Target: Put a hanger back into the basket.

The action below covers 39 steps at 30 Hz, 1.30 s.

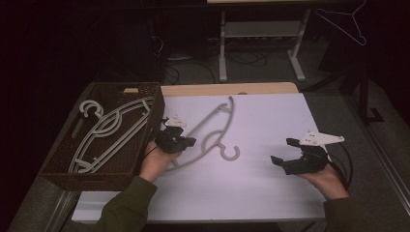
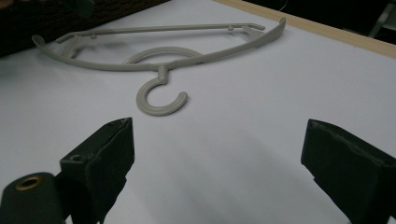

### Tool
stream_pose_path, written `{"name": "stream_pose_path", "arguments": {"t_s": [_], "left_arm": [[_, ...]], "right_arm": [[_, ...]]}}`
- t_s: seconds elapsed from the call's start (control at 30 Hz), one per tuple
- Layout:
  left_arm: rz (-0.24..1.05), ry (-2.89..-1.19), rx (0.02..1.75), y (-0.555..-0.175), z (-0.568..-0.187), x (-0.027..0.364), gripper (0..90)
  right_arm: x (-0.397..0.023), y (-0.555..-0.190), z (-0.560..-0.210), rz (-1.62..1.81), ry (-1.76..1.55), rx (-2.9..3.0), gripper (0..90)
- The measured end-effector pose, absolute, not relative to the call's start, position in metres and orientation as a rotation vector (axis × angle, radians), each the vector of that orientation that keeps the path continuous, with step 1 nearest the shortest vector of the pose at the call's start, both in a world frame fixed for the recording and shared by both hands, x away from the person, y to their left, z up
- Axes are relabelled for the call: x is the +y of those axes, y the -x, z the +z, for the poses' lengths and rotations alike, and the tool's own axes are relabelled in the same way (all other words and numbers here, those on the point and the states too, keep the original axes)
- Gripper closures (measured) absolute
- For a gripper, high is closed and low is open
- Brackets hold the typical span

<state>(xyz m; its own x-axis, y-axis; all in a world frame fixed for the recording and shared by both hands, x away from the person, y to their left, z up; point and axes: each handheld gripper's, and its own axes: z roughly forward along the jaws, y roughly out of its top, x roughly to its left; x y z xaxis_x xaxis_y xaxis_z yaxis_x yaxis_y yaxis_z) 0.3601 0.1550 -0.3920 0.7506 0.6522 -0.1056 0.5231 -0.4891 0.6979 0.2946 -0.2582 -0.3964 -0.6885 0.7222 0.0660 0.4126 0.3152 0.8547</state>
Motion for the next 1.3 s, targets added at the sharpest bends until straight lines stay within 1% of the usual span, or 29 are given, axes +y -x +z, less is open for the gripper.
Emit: {"name": "stream_pose_path", "arguments": {"t_s": [0.13, 0.27, 0.4, 0.5, 0.67, 1.0, 1.1, 1.2, 1.3], "left_arm": [[0.215, -2.249, 0.912, -0.363, -0.411, 0.153, 90.0], [0.239, -2.309, 0.921, -0.364, -0.424, 0.149, 90.0], [0.200, -2.343, 0.908, -0.365, -0.431, 0.144, 90.0], [0.201, -2.358, 0.895, -0.364, -0.433, 0.140, 90.0], [0.120, -2.363, 0.860, -0.358, -0.434, 0.130, 90.0], [-0.011, -2.393, 0.677, -0.331, -0.436, 0.075, 90.0], [-0.027, -2.394, 0.634, -0.324, -0.437, 0.062, 90.0], [-0.035, -2.380, 0.630, -0.325, -0.436, 0.059, 90.0], [-0.014, -2.346, 0.652, -0.331, -0.430, 0.067, 90.0]], "right_arm": [[-0.258, -0.295, -0.397, 1.316, -1.018, 2.263, 9.2], [-0.257, -0.295, -0.397, 1.315, -1.013, 2.267, 9.2], [-0.257, -0.295, -0.397, 1.315, -1.014, 2.268, 9.2], [-0.257, -0.295, -0.397, 1.317, -1.015, 2.267, 9.2], [-0.257, -0.295, -0.397, 1.317, -1.013, 2.268, 9.2], [-0.256, -0.295, -0.397, 1.319, -1.011, 2.268, 9.2], [-0.256, -0.296, -0.397, 1.320, -1.004, 2.266, 9.2], [-0.255, -0.295, -0.397, 1.319, -1.005, 2.270, 9.2], [-0.253, -0.295, -0.398, 1.318, -1.010, 2.277, 9.2]]}}
